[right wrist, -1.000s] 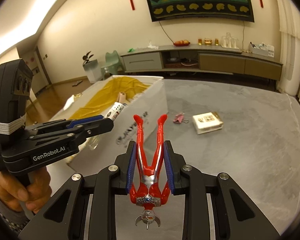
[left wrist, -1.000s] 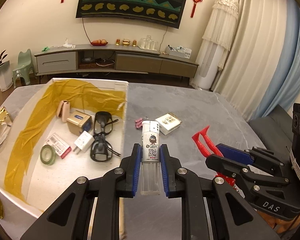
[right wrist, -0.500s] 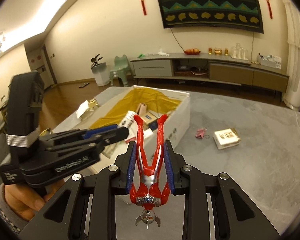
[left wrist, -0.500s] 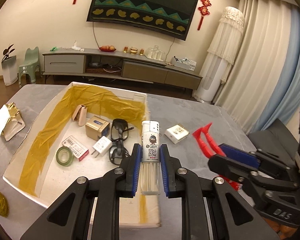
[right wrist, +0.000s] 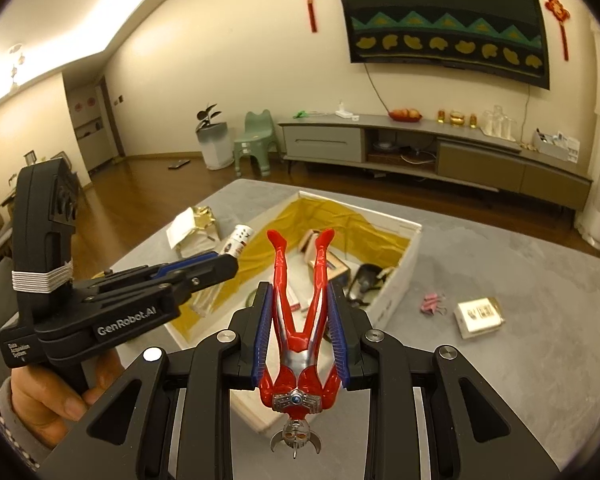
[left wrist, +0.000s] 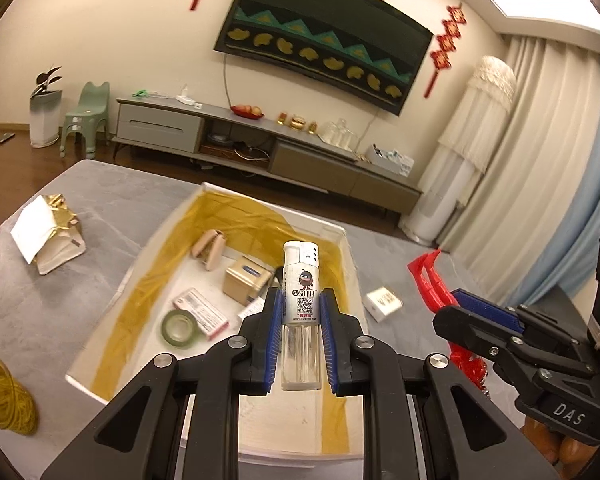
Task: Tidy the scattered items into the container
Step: 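Carry the lighter and red figure over the white box with both tools, then open both tools to drop the red figure and lighter into the box, then move both tools back toward the tissue pack and pink binder clip, then grasp the white-gold tissue pack with the right tool, then grasp the pink binder clip with the left tool while the right tool holds the tissue pack, then carry the binder clip and tissue pack over the white box with both tools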
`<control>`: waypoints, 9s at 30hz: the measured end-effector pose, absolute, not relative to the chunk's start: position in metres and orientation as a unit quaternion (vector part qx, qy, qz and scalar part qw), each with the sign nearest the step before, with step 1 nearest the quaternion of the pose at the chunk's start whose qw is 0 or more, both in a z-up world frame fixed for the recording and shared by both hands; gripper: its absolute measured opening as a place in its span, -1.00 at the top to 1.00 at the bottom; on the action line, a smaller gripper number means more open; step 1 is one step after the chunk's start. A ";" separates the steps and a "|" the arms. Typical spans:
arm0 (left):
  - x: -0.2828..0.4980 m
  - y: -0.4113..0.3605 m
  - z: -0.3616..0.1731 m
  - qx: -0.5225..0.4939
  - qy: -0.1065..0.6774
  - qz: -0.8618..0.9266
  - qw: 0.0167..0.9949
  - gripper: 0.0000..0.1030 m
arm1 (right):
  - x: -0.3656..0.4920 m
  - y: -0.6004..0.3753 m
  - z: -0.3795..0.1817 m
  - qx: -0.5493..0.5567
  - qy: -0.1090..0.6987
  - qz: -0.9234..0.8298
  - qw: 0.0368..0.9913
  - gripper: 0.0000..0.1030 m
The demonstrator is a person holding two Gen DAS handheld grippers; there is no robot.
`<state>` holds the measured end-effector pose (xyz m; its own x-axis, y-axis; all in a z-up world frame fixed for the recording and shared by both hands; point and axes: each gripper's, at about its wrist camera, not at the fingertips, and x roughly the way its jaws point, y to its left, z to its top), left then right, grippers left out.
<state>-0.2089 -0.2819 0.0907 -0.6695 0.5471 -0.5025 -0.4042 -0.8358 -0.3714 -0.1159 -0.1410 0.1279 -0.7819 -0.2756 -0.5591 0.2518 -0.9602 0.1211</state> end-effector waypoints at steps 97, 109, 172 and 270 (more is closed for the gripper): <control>-0.240 -0.229 0.098 -0.325 -0.186 0.876 0.304 0.17 | -0.306 -0.028 -0.039 0.463 0.255 -0.822 0.212 -0.02; -0.248 -0.234 0.096 -0.332 -0.198 0.865 0.320 0.17 | -0.330 -0.017 -0.050 0.487 0.242 -0.800 0.254 0.26; -0.169 -0.090 0.051 -0.406 -0.006 0.801 0.439 -0.22 | -0.178 0.094 -0.022 0.443 -0.017 -0.888 -0.119 -0.24; -0.181 -0.239 0.137 -0.254 -0.156 0.879 0.372 0.55 | -0.072 -0.069 0.122 0.315 -0.035 -0.948 0.035 -0.04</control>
